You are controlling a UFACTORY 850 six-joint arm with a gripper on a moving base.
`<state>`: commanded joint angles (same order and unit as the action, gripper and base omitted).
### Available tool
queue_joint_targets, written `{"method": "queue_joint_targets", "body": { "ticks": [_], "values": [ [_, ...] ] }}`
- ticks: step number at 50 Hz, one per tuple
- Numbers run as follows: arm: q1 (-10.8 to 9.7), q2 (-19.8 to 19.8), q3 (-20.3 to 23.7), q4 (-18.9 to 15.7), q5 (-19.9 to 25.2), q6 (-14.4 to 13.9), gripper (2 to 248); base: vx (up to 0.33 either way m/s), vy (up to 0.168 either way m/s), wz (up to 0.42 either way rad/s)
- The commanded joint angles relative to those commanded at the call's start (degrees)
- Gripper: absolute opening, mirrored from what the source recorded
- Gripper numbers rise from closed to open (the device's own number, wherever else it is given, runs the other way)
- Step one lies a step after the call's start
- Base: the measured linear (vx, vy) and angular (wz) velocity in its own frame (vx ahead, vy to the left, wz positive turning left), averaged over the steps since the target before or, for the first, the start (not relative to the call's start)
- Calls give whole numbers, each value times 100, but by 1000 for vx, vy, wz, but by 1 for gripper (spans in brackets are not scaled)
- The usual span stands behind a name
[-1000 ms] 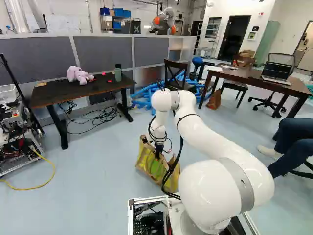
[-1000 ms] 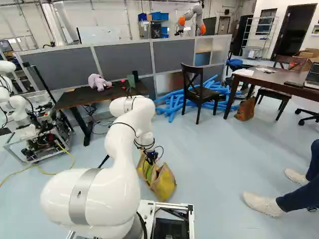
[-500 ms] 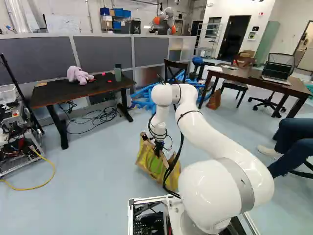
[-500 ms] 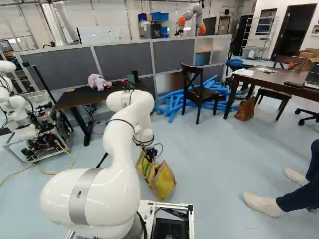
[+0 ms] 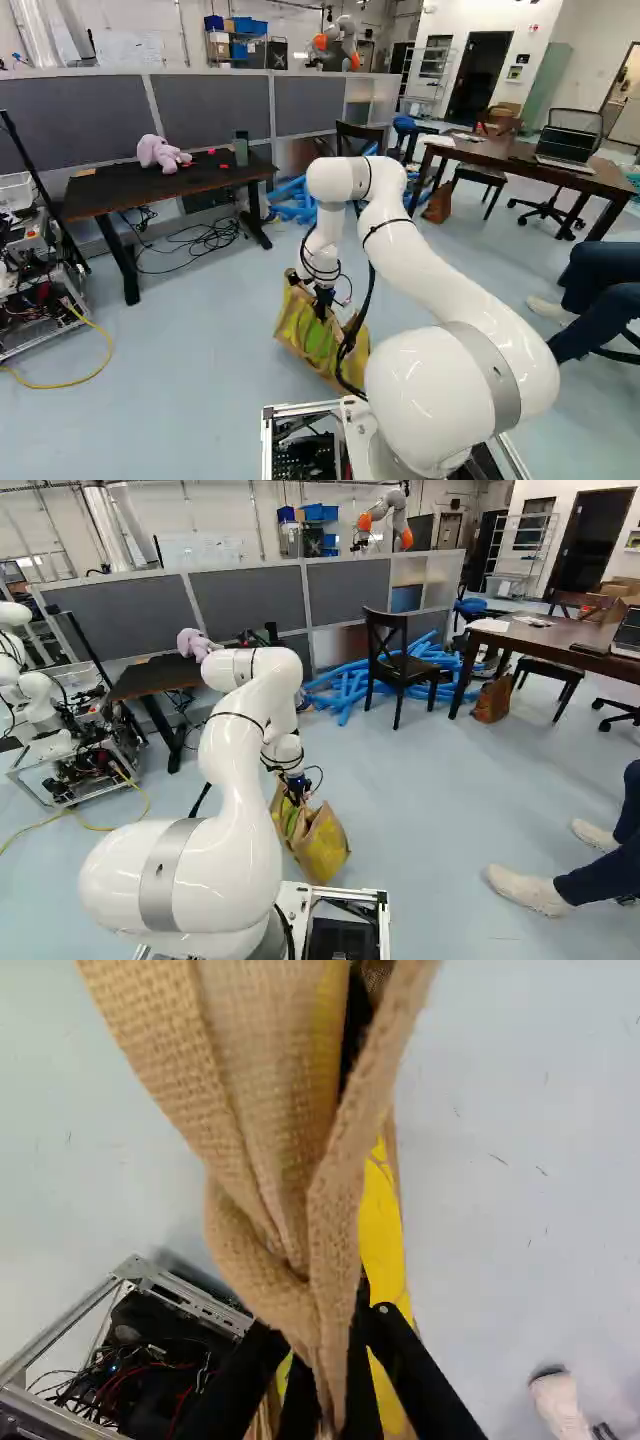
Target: Pick up the bag on the ground and place it on the table
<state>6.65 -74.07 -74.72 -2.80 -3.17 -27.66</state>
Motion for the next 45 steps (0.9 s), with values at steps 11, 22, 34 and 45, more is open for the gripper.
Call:
{"method": "queue_joint_targets", "body": {
  "ticks": [11, 22, 34, 45],
  "values": [
    [57, 292, 395, 0, 234, 0, 21, 0, 0, 0],
    [92, 585, 788, 0, 344, 0, 21, 0, 0, 0],
    [142, 910, 1218, 39, 371, 0, 21, 0, 0, 0],
    [188, 1210, 1613, 226, 373, 0, 21, 0, 0, 0]
  ]
}}
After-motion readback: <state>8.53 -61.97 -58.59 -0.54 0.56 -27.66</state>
